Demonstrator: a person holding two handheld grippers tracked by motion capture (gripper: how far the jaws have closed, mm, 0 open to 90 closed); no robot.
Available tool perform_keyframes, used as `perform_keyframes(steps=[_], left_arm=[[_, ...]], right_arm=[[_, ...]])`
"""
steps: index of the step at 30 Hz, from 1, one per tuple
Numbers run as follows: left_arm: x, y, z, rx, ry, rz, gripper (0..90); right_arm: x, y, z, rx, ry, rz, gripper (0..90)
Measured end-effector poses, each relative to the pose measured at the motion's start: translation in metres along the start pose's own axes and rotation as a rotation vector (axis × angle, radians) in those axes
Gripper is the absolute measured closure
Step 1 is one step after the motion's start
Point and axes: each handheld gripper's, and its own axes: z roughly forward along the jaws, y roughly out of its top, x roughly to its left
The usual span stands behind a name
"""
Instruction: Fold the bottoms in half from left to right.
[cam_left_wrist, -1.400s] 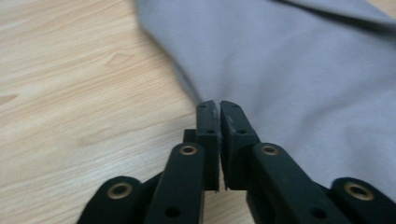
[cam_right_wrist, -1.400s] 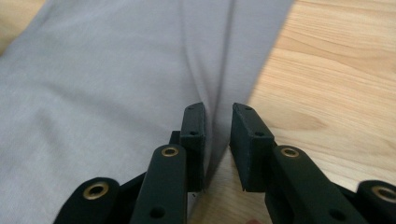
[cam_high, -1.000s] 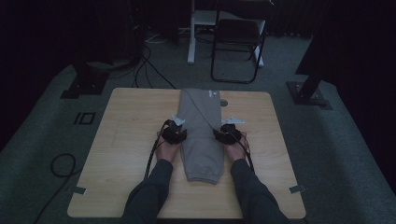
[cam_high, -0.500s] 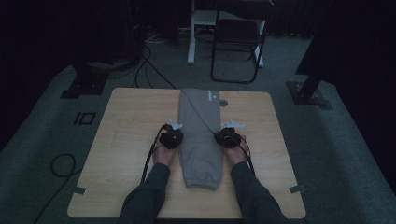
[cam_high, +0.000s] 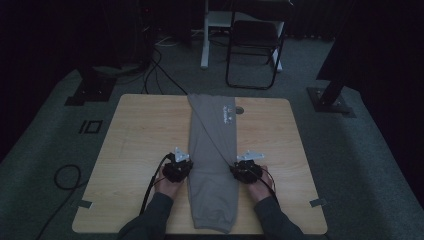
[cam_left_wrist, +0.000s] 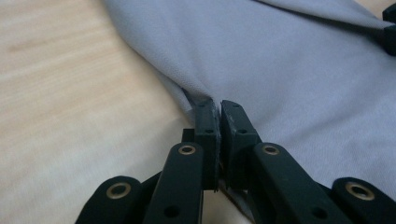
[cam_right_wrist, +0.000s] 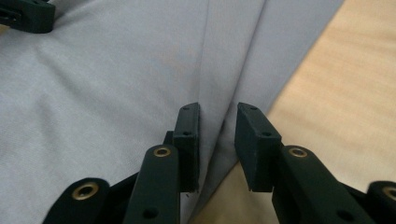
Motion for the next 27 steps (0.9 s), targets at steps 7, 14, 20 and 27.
perform_keyframes(steps=[7,14,20,27], left_arm=[[-0.010,-0.005,-0.011,-0.008,0.003,0.025,69.7],[0.009,0.030,0.011,-0.078,0.075,0.032,65.3],[0.022,0.042,0.039,0.011,0.108,-0.012,72.5],[0.022,0.037,0.039,-0.013,0.099,-0.003,77.5]], right_arm=[[0.015,-0.004,-0.004,0.015,0.011,-0.066,47.8],[0.004,0.026,0.026,0.012,-0.054,-0.050,37.2],[-0.003,0.057,0.059,0.005,-0.064,-0.031,29.3],[-0.017,0.071,0.073,0.002,-0.131,-0.031,33.5]])
